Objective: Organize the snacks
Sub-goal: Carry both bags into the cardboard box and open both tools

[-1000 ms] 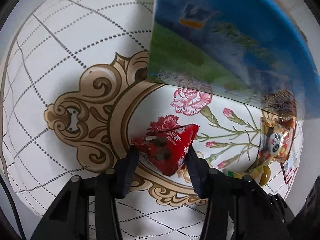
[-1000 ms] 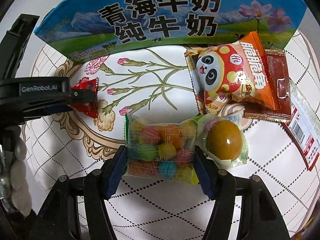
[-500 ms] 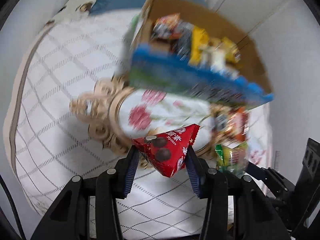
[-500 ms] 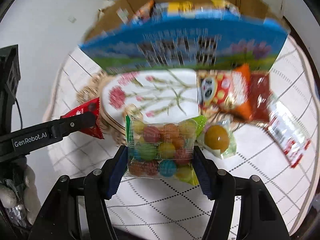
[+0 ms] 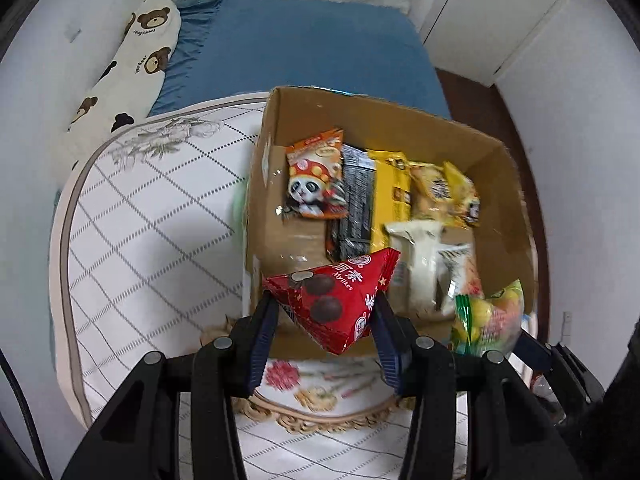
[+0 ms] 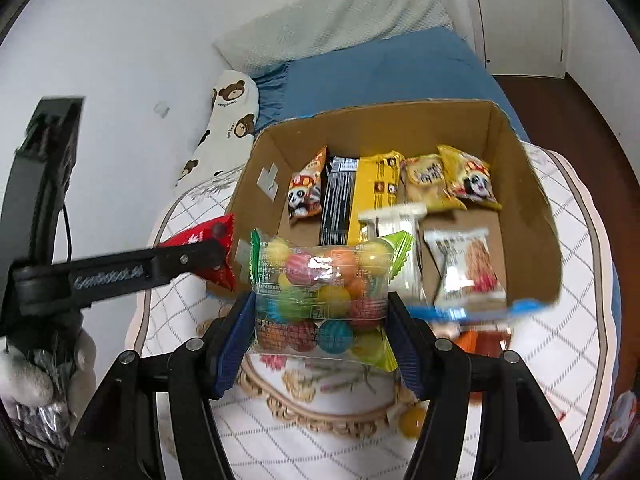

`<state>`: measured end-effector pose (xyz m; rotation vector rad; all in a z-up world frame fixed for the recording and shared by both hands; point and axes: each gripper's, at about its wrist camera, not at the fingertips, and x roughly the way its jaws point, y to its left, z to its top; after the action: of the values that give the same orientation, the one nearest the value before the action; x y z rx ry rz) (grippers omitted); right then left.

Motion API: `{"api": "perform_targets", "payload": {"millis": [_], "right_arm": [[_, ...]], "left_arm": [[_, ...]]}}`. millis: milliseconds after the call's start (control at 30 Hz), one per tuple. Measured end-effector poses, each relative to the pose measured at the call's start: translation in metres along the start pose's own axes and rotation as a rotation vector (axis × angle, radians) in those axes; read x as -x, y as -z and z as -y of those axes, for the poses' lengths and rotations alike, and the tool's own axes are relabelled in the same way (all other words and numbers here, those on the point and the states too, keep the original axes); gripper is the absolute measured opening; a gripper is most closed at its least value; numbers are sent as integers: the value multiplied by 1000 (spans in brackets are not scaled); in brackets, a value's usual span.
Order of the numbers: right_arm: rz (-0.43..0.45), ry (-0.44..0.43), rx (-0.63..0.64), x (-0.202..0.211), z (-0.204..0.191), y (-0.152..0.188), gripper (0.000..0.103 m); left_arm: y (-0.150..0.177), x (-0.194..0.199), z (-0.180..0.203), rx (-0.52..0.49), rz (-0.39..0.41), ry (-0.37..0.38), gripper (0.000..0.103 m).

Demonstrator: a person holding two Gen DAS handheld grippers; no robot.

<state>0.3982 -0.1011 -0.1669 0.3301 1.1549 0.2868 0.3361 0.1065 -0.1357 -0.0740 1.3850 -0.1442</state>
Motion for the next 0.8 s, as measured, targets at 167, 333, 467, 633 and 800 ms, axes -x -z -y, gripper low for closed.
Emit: {"api": "perform_targets", "payload": {"millis": [167,333,467,633,800], "right_arm": [[-46,15,8,-31,-4,-18,67],[-101,24,21,-64,-6,-22,67],[-169,6,7,-85,-4,-22,86],[-188,25,24,-92,-2,-24,94],[-174,83,26,-84,7,-26,94]], "left_arm": [[-21,-33,-2,-9,-64,-46,44],[-26,-56,-5,-11,-118,-65,46],[-26,-70,-12,16,-150,-64,52],[-26,-70,-11,17,-139,-64,59],[-23,-61,-6,11,-113,-66,65]]}}
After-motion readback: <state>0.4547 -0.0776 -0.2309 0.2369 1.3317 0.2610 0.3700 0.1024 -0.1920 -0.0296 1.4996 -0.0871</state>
